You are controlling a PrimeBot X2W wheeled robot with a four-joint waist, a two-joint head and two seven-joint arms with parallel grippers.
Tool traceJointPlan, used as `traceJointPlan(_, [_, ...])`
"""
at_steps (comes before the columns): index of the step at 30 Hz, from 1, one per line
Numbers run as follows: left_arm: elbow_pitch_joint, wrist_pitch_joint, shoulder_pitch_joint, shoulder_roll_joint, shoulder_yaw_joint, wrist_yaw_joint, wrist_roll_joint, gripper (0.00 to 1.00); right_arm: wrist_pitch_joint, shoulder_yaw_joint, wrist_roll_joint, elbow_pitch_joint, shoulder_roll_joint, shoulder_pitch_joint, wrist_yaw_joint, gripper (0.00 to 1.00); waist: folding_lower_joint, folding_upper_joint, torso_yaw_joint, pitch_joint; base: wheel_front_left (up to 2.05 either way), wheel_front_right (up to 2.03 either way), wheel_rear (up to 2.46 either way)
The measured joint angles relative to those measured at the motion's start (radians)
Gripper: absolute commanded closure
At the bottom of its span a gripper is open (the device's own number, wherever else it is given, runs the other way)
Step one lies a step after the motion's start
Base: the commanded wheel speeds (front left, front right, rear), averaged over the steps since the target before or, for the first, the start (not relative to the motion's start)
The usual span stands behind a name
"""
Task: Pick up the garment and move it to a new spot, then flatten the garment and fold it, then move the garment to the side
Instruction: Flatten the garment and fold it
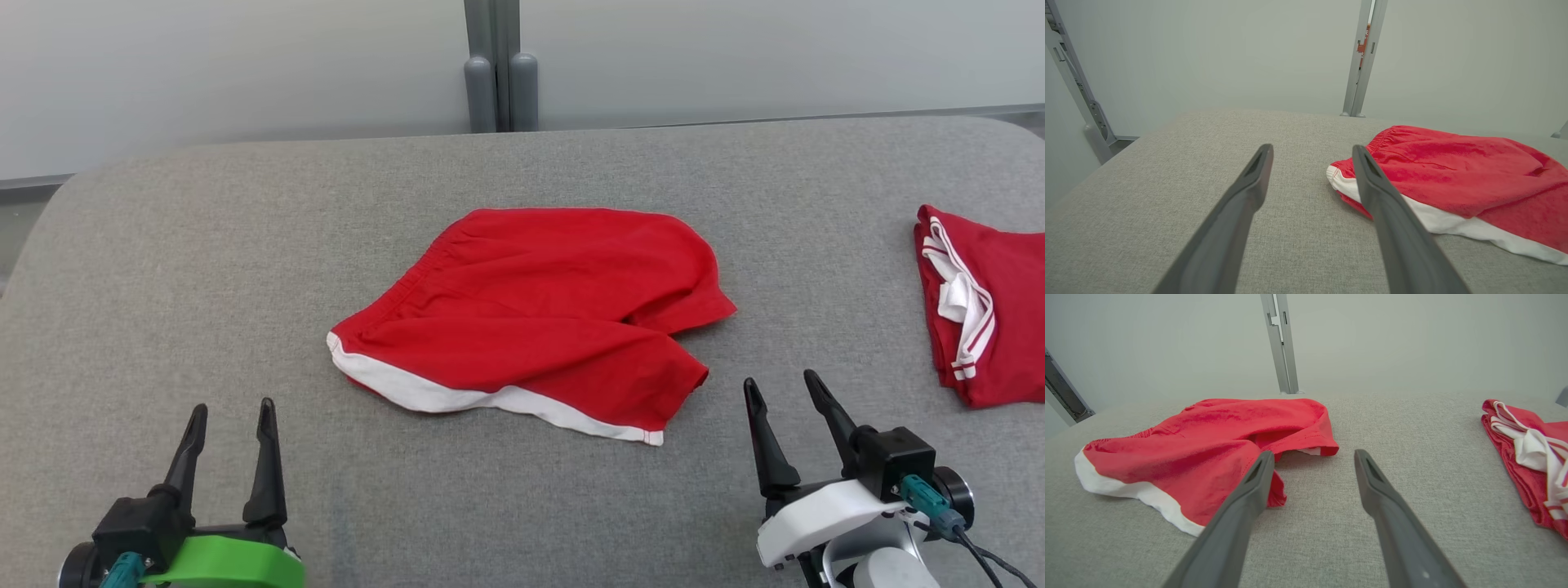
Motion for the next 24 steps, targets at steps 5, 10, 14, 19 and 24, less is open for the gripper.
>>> traceJointPlan(5, [-0.001,0.0,0.008,0.014,0.009,0.0,-0.014,0.0,0.0,-0.016,0.001,-0.015,0.0,0.005,0.0,0.0,0.0,0.0,-0.02,-0.008,0.0,0.0,0.0])
traceJointPlan(10, [0.0,0.0,0.009,0.016,0.01,0.0,-0.027,0.0,0.0,-0.022,0.001,-0.023,0.0,0.016,0.0,0.0,0.0,0.0,-0.037,-0.015,0.0,0.0,0.0])
traceJointPlan(14, [0.005,0.0,0.009,0.016,0.008,0.0,-0.033,0.0,0.0,-0.021,0.001,-0.025,0.0,0.018,0.0,0.0,0.0,0.0,-0.044,-0.019,0.0,0.0,0.0])
traceJointPlan(19, [0.009,0.0,0.009,0.016,0.005,0.0,-0.035,0.0,0.0,-0.018,0.004,-0.031,0.0,0.018,0.0,0.0,0.0,0.0,-0.042,-0.016,0.0,0.0,0.0])
traceJointPlan(24, [0.016,0.0,0.009,0.018,0.005,0.0,-0.04,0.0,0.0,-0.017,0.006,-0.034,0.0,0.018,0.0,0.0,0.0,0.0,-0.038,-0.008,0.0,0.0,0.0])
